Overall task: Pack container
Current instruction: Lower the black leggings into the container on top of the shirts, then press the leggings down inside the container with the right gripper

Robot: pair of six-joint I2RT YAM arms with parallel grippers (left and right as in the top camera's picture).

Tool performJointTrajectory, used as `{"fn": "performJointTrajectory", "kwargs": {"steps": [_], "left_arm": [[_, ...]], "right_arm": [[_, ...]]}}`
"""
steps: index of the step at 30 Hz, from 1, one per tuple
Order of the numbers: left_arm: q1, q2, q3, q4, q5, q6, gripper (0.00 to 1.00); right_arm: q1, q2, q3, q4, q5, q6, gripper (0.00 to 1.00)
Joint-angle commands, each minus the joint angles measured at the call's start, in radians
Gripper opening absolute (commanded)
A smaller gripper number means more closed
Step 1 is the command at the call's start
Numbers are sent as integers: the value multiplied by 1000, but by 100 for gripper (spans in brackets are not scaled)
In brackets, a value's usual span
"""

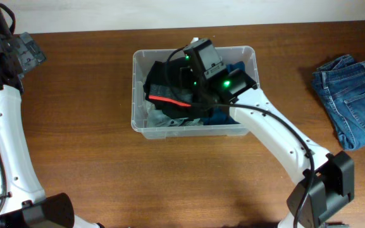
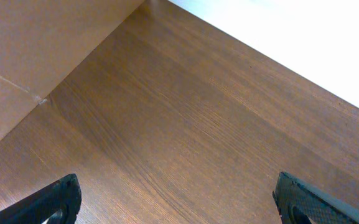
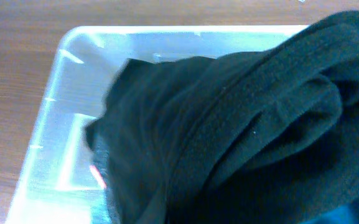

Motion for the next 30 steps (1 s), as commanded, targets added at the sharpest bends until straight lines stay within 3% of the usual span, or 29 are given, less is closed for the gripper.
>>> {"fn": "performJointTrajectory", "kwargs": {"steps": [1,7,12,18,19,21,24,30], "left_arm": [[2,-12,2,2,-4,-10,99],[2,-12,2,2,-4,-10,99],[2,-12,2,2,-4,-10,99],[2,-12,2,2,-4,-10,99],[2,-12,2,2,-4,-10,99],[2,-12,2,2,-4,-10,99],[2,-12,2,2,-4,-10,99],[2,-12,2,2,-4,-10,99]], "right_arm": [[-52,-2,28,-25,42,-55,4],[-145,-2,28,-101,40,-94,4],[-183,-2,27,-127,38,-214,4],[-183,0,19,-130,38,-278,11],[-183,0,18,-130,38,-278,15],[-184,2,18,-131,38,-278,37],[-184,3,18,-138,49,-278,62],[-184,3,18,-155,99,-278,67]]}}
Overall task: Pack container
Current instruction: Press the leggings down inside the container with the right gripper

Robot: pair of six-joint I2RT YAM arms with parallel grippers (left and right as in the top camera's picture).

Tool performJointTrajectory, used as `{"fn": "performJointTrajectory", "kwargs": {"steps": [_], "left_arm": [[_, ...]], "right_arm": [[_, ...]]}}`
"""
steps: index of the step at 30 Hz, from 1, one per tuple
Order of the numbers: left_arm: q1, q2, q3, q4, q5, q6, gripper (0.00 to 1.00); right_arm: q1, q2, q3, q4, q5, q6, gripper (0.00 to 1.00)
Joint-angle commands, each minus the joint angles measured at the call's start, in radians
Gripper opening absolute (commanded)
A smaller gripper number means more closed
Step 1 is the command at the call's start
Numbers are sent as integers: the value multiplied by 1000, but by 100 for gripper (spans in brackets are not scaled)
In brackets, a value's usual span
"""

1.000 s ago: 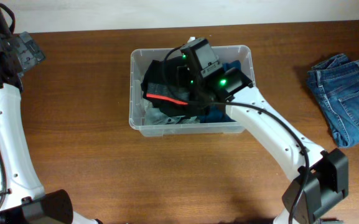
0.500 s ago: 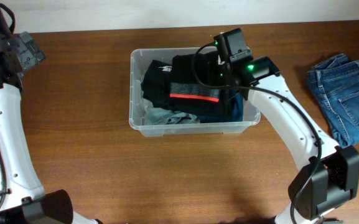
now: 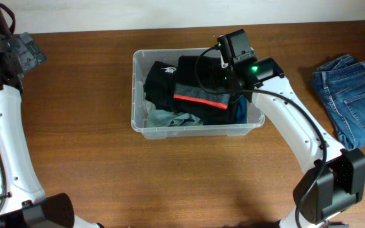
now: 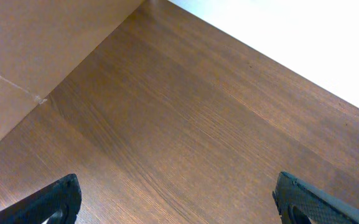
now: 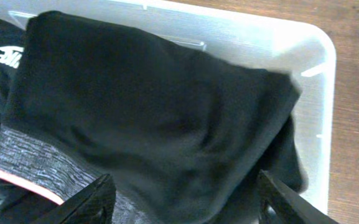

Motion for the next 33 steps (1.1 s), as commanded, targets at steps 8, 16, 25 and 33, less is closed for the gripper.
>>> {"fn": "performJointTrajectory", "kwargs": {"steps": [8,16,25,33], "left_arm": [[2,-12,2,2,-4,-10,99],[2,-12,2,2,-4,-10,99],[2,-12,2,2,-4,-10,99],[2,-12,2,2,-4,-10,99]], "right_arm": [[2,-8,29,-6,82,-6,64],[7,17,23,-31,39,9,4],[8,202,19,-29,-43,50,5],[6,201,56,-37,-37,50,5]]}}
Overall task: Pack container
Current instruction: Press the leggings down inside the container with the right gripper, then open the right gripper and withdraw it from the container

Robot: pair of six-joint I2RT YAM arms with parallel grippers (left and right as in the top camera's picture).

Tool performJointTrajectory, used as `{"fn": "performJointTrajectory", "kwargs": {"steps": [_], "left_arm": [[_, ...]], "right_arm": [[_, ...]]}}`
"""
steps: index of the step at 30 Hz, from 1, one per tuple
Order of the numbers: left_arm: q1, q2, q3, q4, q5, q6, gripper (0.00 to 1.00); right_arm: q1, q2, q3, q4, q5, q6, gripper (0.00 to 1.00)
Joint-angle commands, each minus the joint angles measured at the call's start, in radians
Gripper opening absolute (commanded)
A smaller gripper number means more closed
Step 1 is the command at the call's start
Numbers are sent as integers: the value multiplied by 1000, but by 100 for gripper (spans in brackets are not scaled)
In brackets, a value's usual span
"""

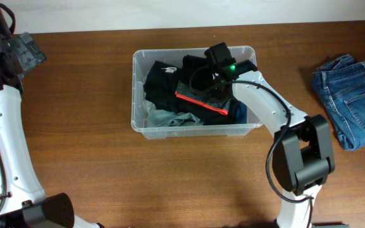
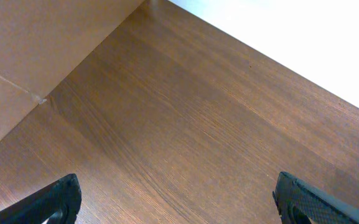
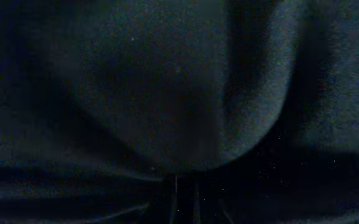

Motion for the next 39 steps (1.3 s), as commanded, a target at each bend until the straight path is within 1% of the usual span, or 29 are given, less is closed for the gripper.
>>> {"fn": "performJointTrajectory", "kwargs": {"steps": [1,3,9,10,11,14,17,19,20,22,23,24,25,26,27,33,34,36,39], "left_arm": [[2,-12,2,2,-4,-10,99],[2,-12,2,2,-4,-10,99],[2,-12,2,2,-4,-10,99],[2,-12,2,2,-4,-10,99],[2,-12,2,2,-4,-10,99],[2,-12,2,2,-4,-10,100],[2,-12,2,2,-4,-10,99],[2,-12,2,2,-4,-10,99],[2,-12,2,2,-4,-10,100],[2,-12,2,2,-4,-10,99],[2,-12,2,2,-4,-10,99],[2,-12,2,2,-4,-10,99],[2,-12,2,2,-4,-10,99],[2,-12,2,2,-4,-10,99],[2,-12,2,2,-4,-10,99],[2,-12,2,2,-4,-10,99],[2,-12,2,2,-4,-10,99],[2,-12,2,2,-4,-10,99],[2,-12,2,2,-4,-10,100]], "right_arm": [[5,-65,61,-8,-19,14,6],[5,-123,89,-14,-19,15,11],[5,-278,129,-7,-29,38,22],[5,-304,129,-6,-37,38,28],[5,-321,129,-8,-47,37,30],[3,-373,129,-39,-22,39,30],[-27,-421,129,-74,96,112,30],[-70,-456,129,-90,107,152,30],[-129,-495,129,-117,100,200,32],[-209,-535,129,-158,90,246,37],[-243,-548,129,-173,81,248,42],[-308,-564,129,-206,79,248,58],[-344,-568,129,-225,79,248,63],[-385,-570,129,-248,79,248,64],[-431,-570,129,-274,82,248,67],[-688,-531,129,-372,74,252,97],[-726,-520,129,-381,71,274,99],[-796,-497,129,-385,26,297,99],[-892,-461,128,-385,-98,296,99]]}}
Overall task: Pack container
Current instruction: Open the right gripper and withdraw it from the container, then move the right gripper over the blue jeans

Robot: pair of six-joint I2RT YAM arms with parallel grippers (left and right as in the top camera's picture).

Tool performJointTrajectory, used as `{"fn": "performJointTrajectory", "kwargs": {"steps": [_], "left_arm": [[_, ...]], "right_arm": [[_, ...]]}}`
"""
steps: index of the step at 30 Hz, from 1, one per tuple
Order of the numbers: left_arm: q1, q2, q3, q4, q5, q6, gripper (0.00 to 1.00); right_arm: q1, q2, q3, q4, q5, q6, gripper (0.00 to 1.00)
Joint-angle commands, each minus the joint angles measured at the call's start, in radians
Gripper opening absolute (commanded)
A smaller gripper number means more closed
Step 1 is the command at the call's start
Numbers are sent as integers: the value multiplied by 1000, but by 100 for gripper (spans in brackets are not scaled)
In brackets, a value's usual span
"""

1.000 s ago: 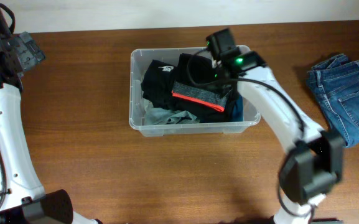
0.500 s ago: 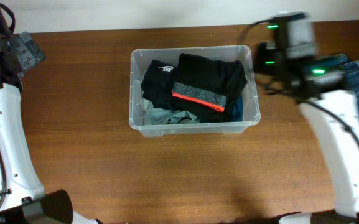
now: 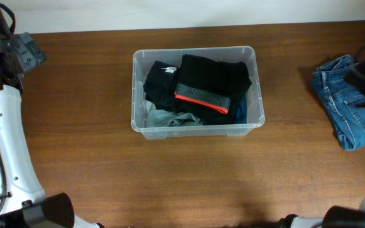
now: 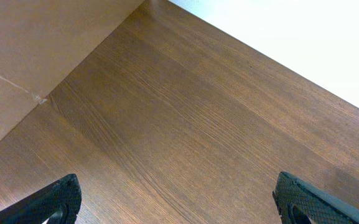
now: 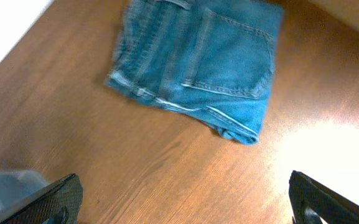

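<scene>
A clear plastic container (image 3: pixel 135 95) stands mid-table, holding black garments, one with a grey and red waistband (image 3: pixel 201 96), plus a grey-green cloth. Folded blue jeans (image 3: pixel 346 95) lie on the table at the far right; the right wrist view shows the jeans (image 5: pixel 198 59) too. My right gripper (image 5: pixel 182 199) hangs open over bare wood near the jeans, nothing between its fingers. My left gripper (image 4: pixel 176 199) is open over bare wood at the far left of the table.
The left arm (image 3: pixel 5 95) runs down the table's left side. A corner of the clear container (image 5: pixel 5 186) shows at the lower left of the right wrist view. A cardboard-coloured surface (image 4: pixel 30 43) borders the table at its left edge.
My right gripper has left the container, where it was pressed into the black garment, and now hangs open near the jeans at the far right. The black garment stays in the container.
My right gripper was in the container with a black garment bunched under it. Then the garment lay spread in the box with the gripper open above it, then pressed into it. Now the arm is over by the jeans. The left arm never moved.
</scene>
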Motion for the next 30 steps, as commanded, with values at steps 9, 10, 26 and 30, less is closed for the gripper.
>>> {"fn": "performJointTrajectory", "kwargs": {"steps": [9,10,26,30], "left_arm": [[2,-12,2,2,-4,-10,99],[2,-12,2,2,-4,-10,99],[2,-12,2,2,-4,-10,99],[2,-12,2,2,-4,-10,99]], "right_arm": [[-301,151,-37,-4,-231,5,98],[-327,165,-48,-4,-255,-10,98],[-489,230,-312,266,-414,-60,98],[-491,231,-417,388,-419,-60,98]]}}
